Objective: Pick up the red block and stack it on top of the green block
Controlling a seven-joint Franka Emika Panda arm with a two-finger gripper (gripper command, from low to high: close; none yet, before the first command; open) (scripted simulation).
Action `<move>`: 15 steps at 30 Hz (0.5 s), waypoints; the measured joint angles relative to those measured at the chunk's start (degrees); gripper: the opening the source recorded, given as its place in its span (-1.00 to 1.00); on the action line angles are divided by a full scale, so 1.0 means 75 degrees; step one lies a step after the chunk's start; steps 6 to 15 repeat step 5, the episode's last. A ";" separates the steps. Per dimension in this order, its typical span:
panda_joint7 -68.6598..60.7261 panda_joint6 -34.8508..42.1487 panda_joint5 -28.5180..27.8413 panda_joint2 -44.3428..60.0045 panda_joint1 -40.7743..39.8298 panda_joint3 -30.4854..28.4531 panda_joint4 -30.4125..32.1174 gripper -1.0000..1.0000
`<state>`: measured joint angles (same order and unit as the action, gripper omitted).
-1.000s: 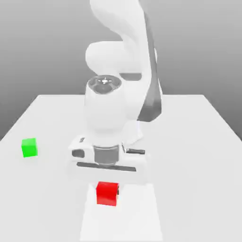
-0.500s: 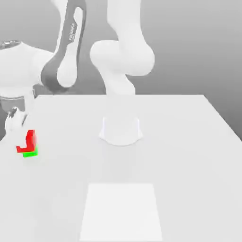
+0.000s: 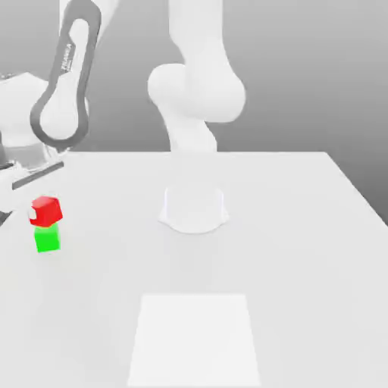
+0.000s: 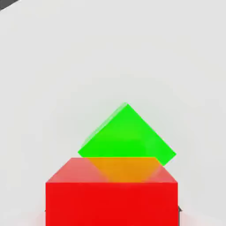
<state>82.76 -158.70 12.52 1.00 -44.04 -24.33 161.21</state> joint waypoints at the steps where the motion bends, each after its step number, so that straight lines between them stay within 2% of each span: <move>1: -0.0081 -0.0098 0.0117 0.0107 0.0010 0.0005 -0.0005 -1.00; 5: -0.0195 -0.0562 0.0275 0.0446 -0.0035 0.0053 0.0012 -1.00; 15: -0.0195 -0.0562 0.0275 0.0446 -0.0035 0.0053 0.0012 -1.00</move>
